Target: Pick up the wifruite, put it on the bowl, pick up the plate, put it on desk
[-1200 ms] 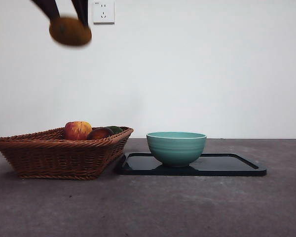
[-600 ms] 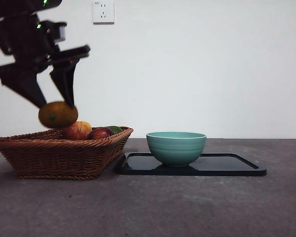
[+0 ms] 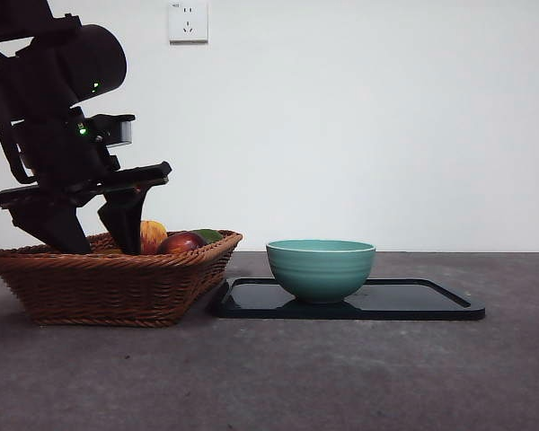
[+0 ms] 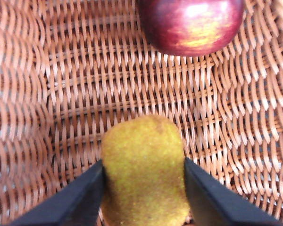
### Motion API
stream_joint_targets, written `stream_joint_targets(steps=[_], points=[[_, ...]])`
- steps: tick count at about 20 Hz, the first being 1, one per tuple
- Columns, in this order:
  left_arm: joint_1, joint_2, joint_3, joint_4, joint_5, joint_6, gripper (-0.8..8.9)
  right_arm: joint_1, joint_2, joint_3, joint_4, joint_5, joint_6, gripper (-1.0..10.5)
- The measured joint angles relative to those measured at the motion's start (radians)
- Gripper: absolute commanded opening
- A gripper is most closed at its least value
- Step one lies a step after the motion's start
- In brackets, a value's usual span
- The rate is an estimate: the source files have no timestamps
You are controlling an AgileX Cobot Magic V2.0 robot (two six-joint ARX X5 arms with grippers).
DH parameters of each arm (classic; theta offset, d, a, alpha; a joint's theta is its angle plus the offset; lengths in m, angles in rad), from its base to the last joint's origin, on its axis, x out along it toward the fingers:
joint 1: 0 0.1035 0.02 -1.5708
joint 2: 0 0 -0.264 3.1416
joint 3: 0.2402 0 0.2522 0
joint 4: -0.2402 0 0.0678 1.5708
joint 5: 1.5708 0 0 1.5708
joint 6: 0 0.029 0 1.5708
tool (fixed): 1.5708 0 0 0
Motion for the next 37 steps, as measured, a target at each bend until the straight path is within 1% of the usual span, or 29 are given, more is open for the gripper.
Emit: stream_joint_targets(steps=[1,7,9,11,13,16,19,21,22,25,28,37], points=[[0.000,0.003,0.000,-0.001,0.000,0.003,3.52,0.000,0.000,0.000,0.000,0.000,0.004,2.8],[0.000,-0.010,0.000,-0.012,0.000,0.009,3.55,0.000,0.000,0.000,0.008,0.003,0.011,2.8],[0.000,-0.091,0.000,-0.016,0.000,0.009,3.54,0.000,0.000,0.000,0.008,0.003,0.011,2.8],[0.000,-0.191,0.000,-0.058,0.007,0.009,3.52,0.000,0.000,0.000,0.008,0.003,0.011,2.8],[-0.005,-0.299,0.000,-0.127,0.076,0.011,3.45,0.000,0.000,0.000,0.013,0.003,0.011,2.8],[-0.014,-0.486,0.000,-0.223,0.255,0.039,3.44,0.000,0.000,0.000,0.047,0.003,0.012,2.8],[-0.016,-0.621,0.000,-0.337,0.392,0.084,3.43,0.000,0.000,0.000,0.048,0.003,0.014,2.8],[-0.016,-0.686,0.000,-0.401,0.460,0.119,3.43,0.000,0.000,0.000,0.048,0.005,0.014,2.8],[-0.016,-0.718,0.000,-0.432,0.476,0.135,3.43,0.000,0.000,0.000,0.048,0.016,0.015,2.8],[-0.016,-0.785,0.000,-0.516,0.478,0.175,3.43,0.000,0.000,0.000,0.048,0.027,0.024,2.8],[-0.016,-0.810,0.000,-0.592,0.478,0.216,3.43,0.000,0.000,0.000,0.048,0.027,0.039,2.8],[-0.016,-0.812,0.000,-0.603,0.478,0.244,3.43,0.000,0.000,0.000,0.048,0.027,0.073,2.8]])
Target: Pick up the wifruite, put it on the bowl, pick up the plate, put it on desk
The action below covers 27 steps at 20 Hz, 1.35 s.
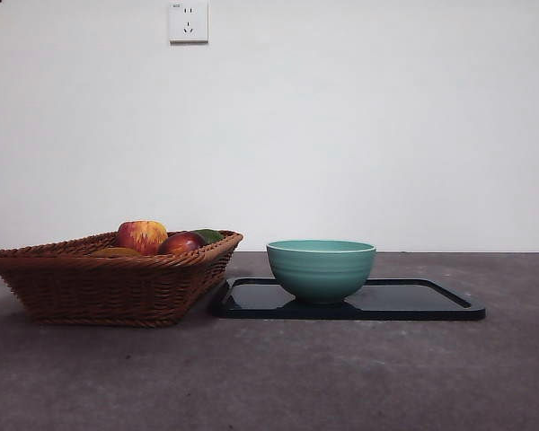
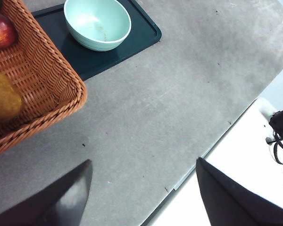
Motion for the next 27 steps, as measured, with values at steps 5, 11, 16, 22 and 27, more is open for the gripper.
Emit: stream_joint_targets(steps=[5,11,16,22,27], points=[[0.000,0.000,0.000,0.000,0.000,0.002,3.43,0.000,0.051,0.002,0.072,0.065,0.101,2.8],[0.000,0.000,0.000,0.000,0.000,0.002,3.44,-0.010,0.352,0.161,0.182,0.108,0.122,3.2],[0.000,0.000,0.000,0.000,0.000,0.002,3.43,-0.067,0.660,0.365,0.188,0.108,0.070,3.2],[0.000,0.000,0.000,0.000,0.000,0.002,3.43,-0.128,0.941,0.531,0.200,0.110,0.014,3.2],[0.000,0.000,0.000,0.000,0.000,0.002,3.43,-0.138,1.108,0.539,0.310,0.110,-0.009,3.2]])
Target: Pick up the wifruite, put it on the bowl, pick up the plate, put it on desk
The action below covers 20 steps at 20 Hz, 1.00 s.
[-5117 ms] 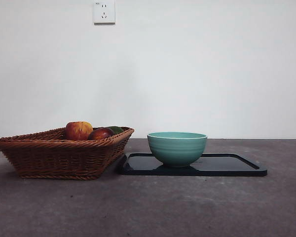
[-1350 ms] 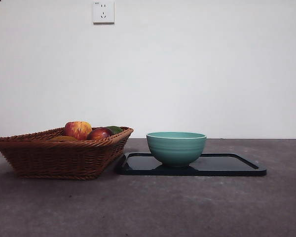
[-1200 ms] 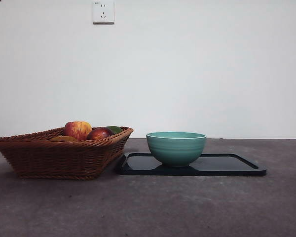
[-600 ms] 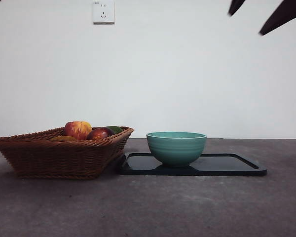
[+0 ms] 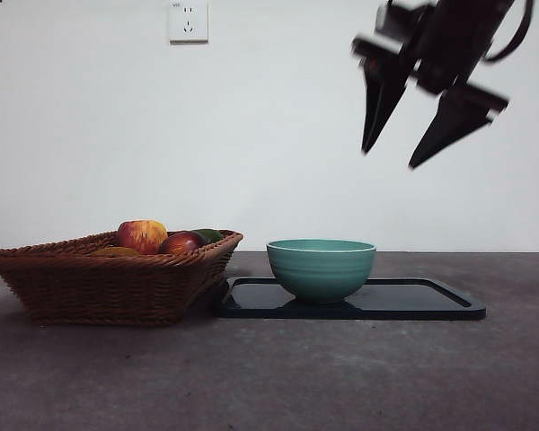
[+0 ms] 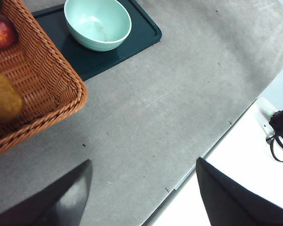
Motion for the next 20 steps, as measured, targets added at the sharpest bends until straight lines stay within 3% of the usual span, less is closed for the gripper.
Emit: stream_joint_targets(steps=[10,16,20], points=[[0.000,0.000,0.000,-0.008,0.000,0.000,3.43,0.001,0.224,0.000,0.104,-0.003,-0.002,3.1],[0.000,0.000,0.000,-0.010,0.000,0.000,3.43,0.003,0.270,0.000,0.139,-0.002,-0.003,1.8],[0.000,0.000,0.000,-0.010,0.000,0.000,3.43,0.005,0.270,0.000,0.164,-0.002,-0.003,0.1]])
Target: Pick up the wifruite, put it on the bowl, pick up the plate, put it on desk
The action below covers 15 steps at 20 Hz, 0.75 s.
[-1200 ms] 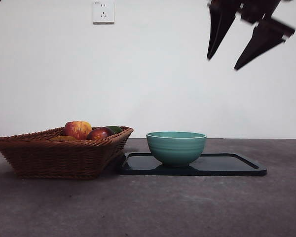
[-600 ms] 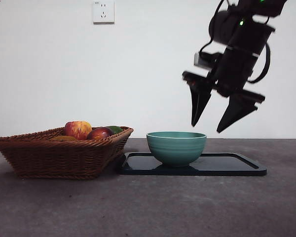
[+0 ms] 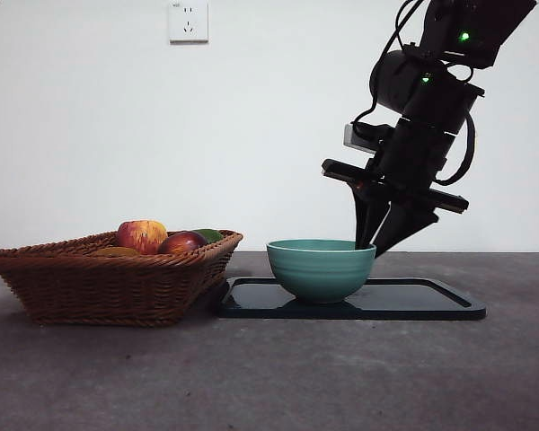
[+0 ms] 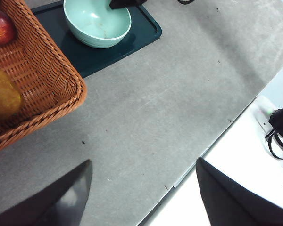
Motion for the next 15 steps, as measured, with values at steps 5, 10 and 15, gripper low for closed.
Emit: stream_joint_targets(steps=[5,10,15], points=[[0.000,0.000,0.000,0.000,0.000,0.000,3.43,0.000,0.000,0.000,0.004,0.001,-0.002,0.1],[0.000,0.000,0.000,0.000,0.000,0.000,3.43,0.001,-0.028,0.000,-0.010,0.022,-0.003,0.1],[0.000,0.000,0.000,0.000,0.000,0.000,3.43,0.001,-0.216,0.002,-0.086,0.022,-0.021,0.1]])
